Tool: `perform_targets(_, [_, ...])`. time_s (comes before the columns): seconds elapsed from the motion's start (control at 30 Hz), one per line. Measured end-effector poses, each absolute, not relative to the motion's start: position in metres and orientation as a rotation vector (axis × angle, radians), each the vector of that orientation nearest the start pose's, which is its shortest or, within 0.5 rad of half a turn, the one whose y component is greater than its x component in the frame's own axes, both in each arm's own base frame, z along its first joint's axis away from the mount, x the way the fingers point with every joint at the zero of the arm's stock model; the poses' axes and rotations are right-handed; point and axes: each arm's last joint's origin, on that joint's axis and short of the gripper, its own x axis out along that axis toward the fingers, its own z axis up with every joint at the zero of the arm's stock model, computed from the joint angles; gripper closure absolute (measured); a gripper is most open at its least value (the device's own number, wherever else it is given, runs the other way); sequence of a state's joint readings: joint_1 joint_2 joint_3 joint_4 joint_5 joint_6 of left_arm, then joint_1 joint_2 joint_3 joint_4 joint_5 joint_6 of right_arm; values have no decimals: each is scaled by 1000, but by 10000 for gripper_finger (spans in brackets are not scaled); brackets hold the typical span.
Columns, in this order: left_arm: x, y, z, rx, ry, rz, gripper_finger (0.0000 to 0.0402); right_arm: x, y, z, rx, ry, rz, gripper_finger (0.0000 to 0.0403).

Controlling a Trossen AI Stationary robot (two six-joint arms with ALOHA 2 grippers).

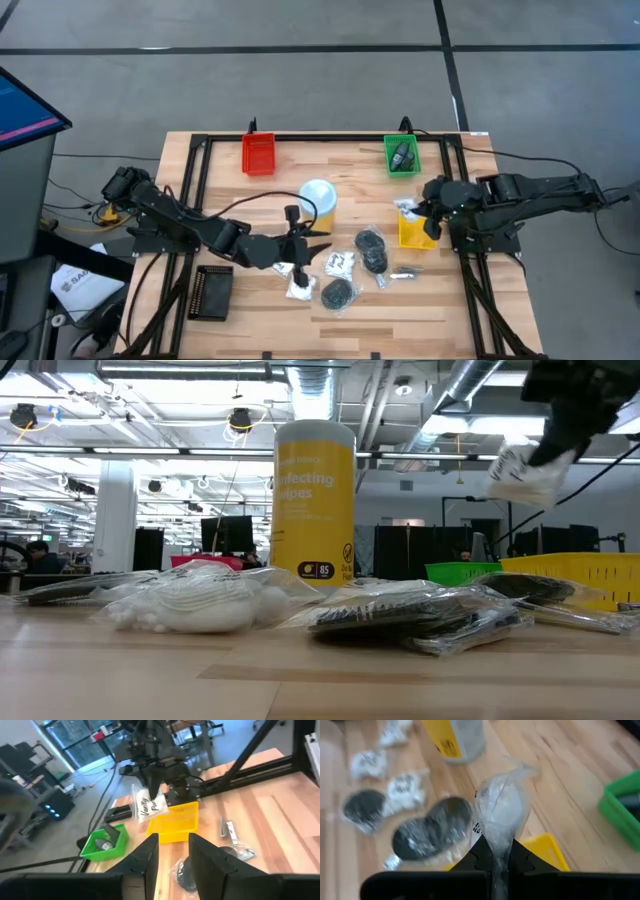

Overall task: Pick & Place Travel size toiletries
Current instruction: Put the white cotton pack into the yellow bin

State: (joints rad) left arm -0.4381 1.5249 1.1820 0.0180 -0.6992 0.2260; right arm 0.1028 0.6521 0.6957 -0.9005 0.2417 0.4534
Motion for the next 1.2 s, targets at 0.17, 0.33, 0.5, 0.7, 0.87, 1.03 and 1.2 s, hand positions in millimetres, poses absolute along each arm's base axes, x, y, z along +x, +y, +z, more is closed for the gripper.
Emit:
perform_targets(0.17, [319, -130, 311, 351, 311, 188, 304, 109, 4, 257, 258, 881, -334, 398])
perform_targets(0.33, [319, -131, 309, 329, 328, 155, 304, 101, 4, 251, 267, 971, -364, 393])
perform_targets(0.5, [318, -131, 307, 311, 344, 152, 304, 102, 4, 248, 289, 1013, -387, 398])
perform_targets(0.7, [317, -130, 304, 300, 375, 155, 304, 101, 5, 242, 301, 1048, -375, 392])
perform_targets(0.87, [316, -130, 302, 286, 393, 159, 304, 101, 5, 230, 334, 1085, -378, 396])
perform_targets(1.03, [316, -130, 302, 287, 395, 159, 304, 102, 6, 230, 371, 1067, -391, 390])
perform_targets(1.2, [316, -130, 302, 287, 395, 159, 304, 104, 6, 229, 386, 1070, -402, 392])
